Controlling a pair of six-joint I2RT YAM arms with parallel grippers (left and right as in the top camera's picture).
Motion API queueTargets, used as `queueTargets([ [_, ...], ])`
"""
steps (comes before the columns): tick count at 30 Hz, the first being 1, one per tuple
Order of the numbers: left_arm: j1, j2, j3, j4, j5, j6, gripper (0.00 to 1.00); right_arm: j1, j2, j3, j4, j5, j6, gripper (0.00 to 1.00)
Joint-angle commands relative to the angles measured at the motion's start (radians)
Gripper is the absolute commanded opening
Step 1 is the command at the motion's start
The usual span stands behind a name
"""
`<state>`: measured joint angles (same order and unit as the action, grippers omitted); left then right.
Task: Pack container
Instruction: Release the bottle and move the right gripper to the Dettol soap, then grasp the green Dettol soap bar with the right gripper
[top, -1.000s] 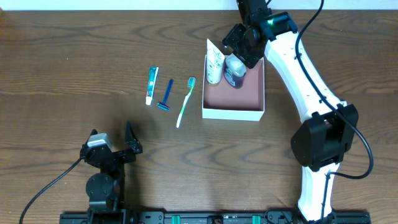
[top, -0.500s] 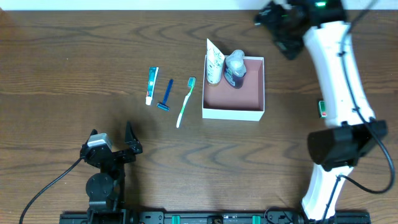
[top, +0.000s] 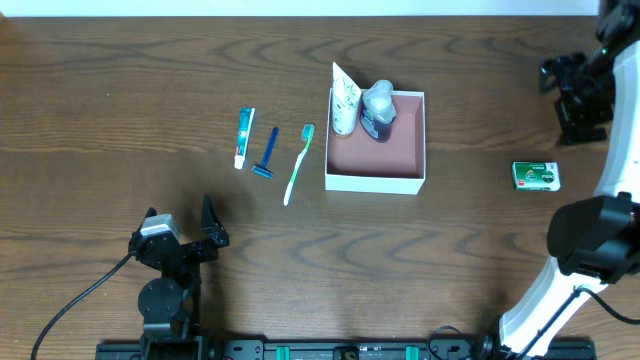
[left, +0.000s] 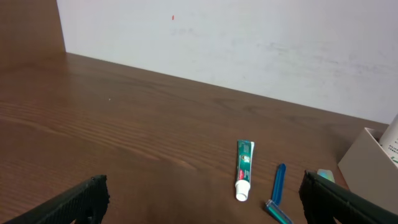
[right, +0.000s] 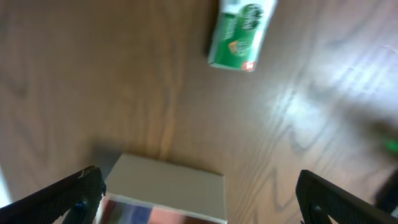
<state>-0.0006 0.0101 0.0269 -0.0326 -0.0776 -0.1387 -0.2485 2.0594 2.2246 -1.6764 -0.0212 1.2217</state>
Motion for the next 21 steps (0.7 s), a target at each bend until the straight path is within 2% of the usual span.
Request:
queueTargets([
  [1,0.005,-0.005,-0.023,-0.034,-0.008,-0.005,0.98,-0.028,-0.017,-0.081,0.017,0.054,0.034,0.99],
  [5,0.005,-0.005,-0.023,-0.034,-0.008,-0.005,0.98,-0.054,-0.017,-0.205,0.111,0.114,0.05,0.99],
  [13,0.005,-0.005,-0.023,-0.034,-0.008,-0.005,0.98,-0.074,-0.017,-0.413,0.277,0.107,0.049,0.99],
  [21,0.005,-0.005,-0.023,-0.034,-0.008,-0.005,0.98,-0.076,-0.017,-0.555,0.412,0.109,0.049,0.99],
])
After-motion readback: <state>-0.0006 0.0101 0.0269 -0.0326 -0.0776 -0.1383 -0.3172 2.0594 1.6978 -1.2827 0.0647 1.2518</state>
